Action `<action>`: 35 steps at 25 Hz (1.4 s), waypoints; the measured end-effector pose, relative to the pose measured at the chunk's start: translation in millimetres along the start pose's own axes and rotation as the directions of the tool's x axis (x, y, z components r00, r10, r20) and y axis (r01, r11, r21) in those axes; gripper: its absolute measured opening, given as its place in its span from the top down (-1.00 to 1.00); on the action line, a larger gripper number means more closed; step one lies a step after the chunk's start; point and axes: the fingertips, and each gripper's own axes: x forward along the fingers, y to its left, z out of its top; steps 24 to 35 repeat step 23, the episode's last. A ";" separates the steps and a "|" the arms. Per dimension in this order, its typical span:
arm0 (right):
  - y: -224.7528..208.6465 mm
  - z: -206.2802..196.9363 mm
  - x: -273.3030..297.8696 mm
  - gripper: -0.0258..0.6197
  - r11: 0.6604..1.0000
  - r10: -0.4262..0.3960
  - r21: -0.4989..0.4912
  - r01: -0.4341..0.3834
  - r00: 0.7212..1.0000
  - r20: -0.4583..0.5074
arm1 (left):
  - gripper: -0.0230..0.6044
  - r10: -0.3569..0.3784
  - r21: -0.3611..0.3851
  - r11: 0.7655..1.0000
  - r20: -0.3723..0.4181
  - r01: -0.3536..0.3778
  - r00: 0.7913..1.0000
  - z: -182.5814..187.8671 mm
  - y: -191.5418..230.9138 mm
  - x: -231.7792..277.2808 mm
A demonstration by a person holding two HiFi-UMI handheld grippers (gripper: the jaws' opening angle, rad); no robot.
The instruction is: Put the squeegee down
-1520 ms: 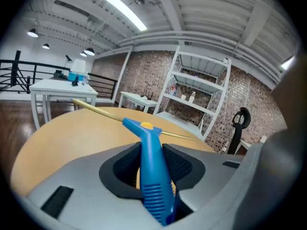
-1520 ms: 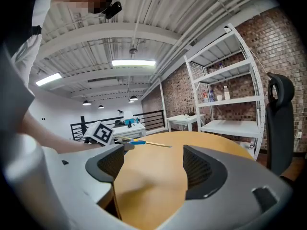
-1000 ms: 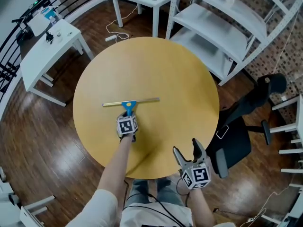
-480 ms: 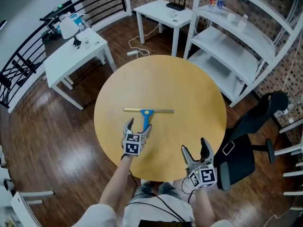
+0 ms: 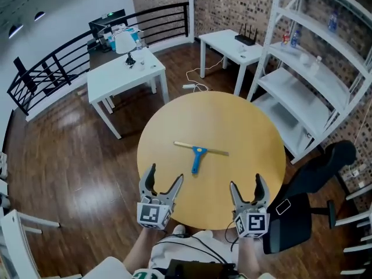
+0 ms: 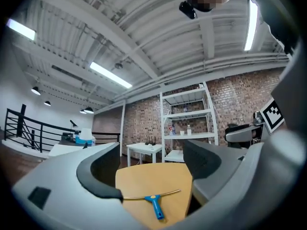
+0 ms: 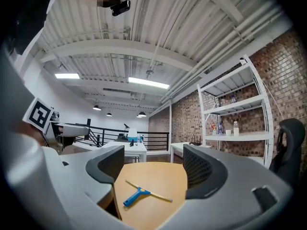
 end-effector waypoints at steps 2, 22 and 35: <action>10.4 7.5 0.5 -0.34 1.000 0.024 0.004 -0.025 0.999 0.024 | -0.36 -0.002 0.005 1.000 0.009 0.002 1.000 7.2 -1.7 -5.6; 30.1 9.7 3.6 -0.34 0.998 0.055 0.017 -0.056 0.998 0.039 | -0.31 -0.041 0.011 0.999 0.038 0.041 0.998 7.0 1.6 -9.8; 28.9 8.8 4.5 -0.34 0.998 0.053 0.017 -0.053 0.998 0.037 | -0.31 -0.043 0.011 0.999 0.037 0.043 0.998 6.2 1.6 -8.3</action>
